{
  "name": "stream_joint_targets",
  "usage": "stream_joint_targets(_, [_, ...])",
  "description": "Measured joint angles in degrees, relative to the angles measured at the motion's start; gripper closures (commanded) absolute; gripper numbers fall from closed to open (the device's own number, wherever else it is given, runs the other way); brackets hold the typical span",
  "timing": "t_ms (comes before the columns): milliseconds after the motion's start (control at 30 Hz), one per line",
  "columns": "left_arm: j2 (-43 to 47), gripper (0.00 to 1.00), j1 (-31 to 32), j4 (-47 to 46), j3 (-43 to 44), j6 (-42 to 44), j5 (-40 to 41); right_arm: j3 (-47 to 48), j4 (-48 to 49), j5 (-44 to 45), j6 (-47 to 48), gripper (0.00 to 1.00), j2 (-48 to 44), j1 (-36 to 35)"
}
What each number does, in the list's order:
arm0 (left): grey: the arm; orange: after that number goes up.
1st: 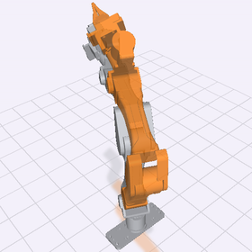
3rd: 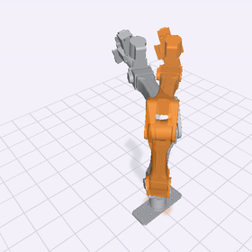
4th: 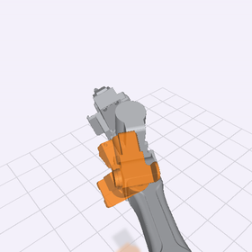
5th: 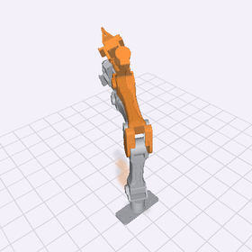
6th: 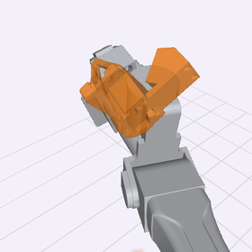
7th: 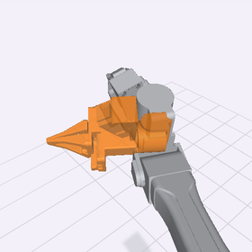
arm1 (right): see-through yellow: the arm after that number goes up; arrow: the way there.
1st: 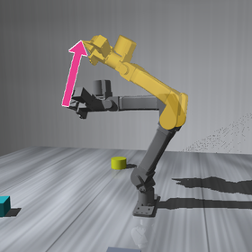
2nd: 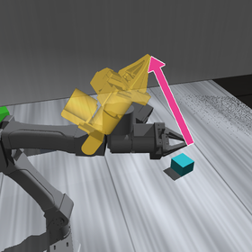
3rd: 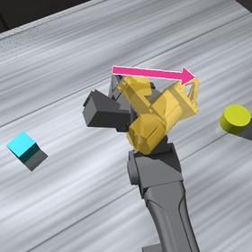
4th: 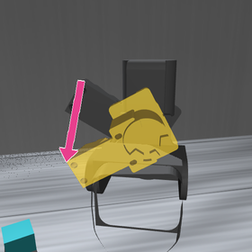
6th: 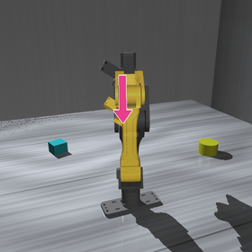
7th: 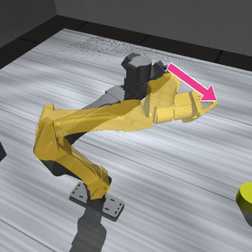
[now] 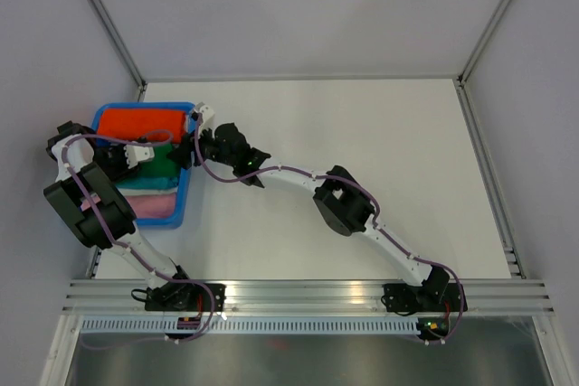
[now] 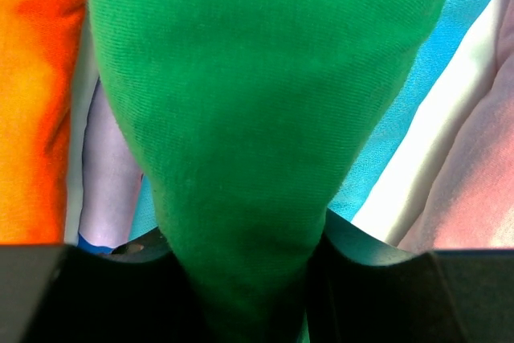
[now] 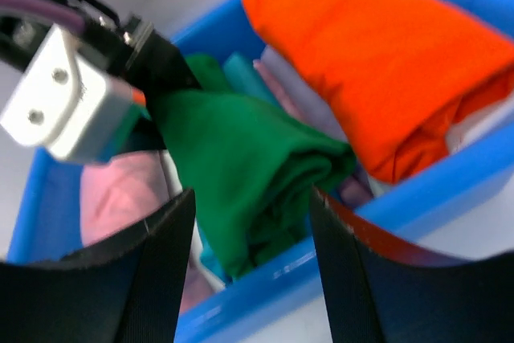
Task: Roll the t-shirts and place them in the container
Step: Place the rolled tshirt into the container
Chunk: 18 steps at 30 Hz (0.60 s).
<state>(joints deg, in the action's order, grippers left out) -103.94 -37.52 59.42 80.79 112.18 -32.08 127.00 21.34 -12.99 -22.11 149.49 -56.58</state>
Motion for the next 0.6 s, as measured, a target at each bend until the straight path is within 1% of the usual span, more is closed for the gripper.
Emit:
stream_joint_targets(33, [0.02, 0.56, 0.0, -0.11, -0.15, 0.0, 0.0, 0.94, 1.46, 1.03, -0.59, 0.35, 1.18, -0.37])
stream_joint_targets(133, [0.07, 0.55, 0.0, -0.46, -0.52, 0.0, 0.0, 2.43, 1.77, 2.97, -2.25, 0.34, 2.01, -1.33])
stream_joint_targets(400, [0.09, 0.54, 0.02, -0.61, -0.59, 0.0, 0.0, 9.29, 0.26, 5.2, -3.78, 0.33, 6.01, -2.71])
stream_joint_targets(467, [0.09, 0.52, 0.04, -0.63, -0.59, 0.02, 0.0, 9.68, -0.48, 5.92, -3.76, 0.39, 6.08, -2.95])
stream_joint_targets(500, [0.09, 0.52, 0.04, -0.61, -0.59, 0.02, 0.0, 9.75, -0.85, 6.43, -3.76, 0.44, 6.05, -3.02])
stream_joint_targets(533, [0.09, 0.5, 0.04, -0.63, -0.59, 0.02, 0.0, 9.77, -1.01, 6.84, -3.78, 0.53, 6.14, -3.08])
stream_joint_targets(600, [0.11, 0.47, 0.04, -0.59, -0.59, 0.02, -0.02, 10.29, -1.33, 7.5, -4.2, 0.62, 6.67, -3.17])
